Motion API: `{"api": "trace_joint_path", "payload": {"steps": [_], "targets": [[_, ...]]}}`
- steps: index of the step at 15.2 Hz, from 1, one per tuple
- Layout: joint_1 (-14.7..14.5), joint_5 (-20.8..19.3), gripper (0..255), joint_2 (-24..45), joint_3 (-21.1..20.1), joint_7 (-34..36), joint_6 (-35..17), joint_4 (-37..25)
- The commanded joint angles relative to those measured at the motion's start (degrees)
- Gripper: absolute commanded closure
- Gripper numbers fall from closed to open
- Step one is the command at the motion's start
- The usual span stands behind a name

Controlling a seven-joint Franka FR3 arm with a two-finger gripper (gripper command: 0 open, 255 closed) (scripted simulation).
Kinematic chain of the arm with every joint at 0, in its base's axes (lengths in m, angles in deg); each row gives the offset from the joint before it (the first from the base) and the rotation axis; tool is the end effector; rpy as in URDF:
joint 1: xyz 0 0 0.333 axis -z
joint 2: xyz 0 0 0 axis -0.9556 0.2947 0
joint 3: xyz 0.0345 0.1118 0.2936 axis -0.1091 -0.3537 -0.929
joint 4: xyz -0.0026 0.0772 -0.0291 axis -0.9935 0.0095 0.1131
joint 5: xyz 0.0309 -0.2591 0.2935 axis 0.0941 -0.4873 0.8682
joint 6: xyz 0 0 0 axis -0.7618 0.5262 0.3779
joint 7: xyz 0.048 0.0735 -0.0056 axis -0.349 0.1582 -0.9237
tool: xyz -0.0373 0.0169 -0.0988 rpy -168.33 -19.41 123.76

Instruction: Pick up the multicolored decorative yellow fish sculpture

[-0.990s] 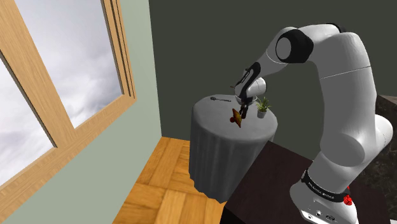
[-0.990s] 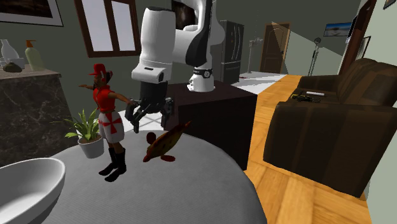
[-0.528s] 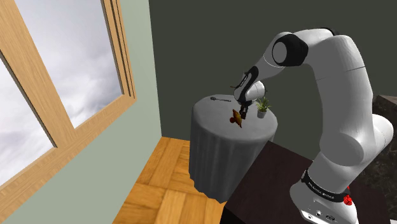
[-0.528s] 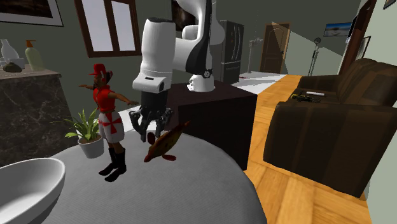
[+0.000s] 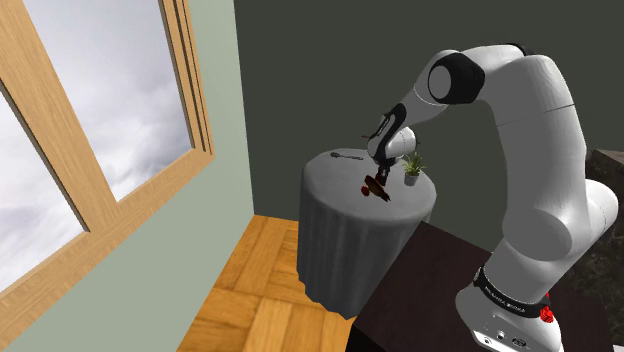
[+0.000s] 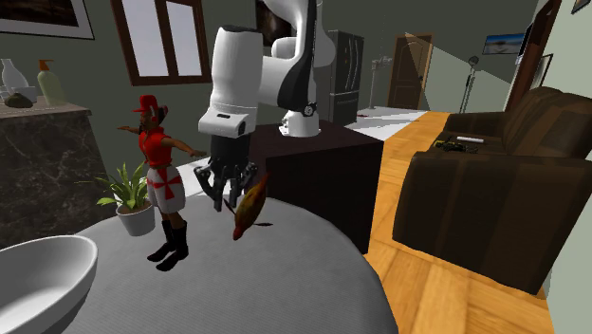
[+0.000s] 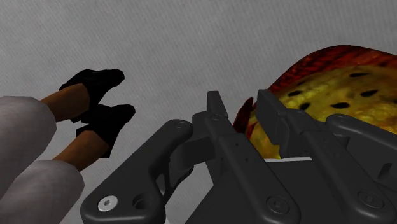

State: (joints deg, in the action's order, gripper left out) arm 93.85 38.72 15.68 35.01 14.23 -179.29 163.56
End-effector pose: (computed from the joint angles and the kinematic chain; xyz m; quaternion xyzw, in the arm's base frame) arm 0.4851 -0.3791 0.1537 0.9819 0.1644 -0.0242 0.0903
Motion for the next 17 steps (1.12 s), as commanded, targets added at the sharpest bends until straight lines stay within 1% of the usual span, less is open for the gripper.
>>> {"api": "trace_joint_path", "payload": {"steps": [1,15,17], "targets": [[-0.03,-0.15,255,-0.48,0.25,-0.03,0.49,0.25],[-2.1,-2.49,255,-9.42,2.74,0.4,7.92,1.64],[-2.12,-2.52,255,-9.51,2.76,0.41,8.01,1.65]]}}
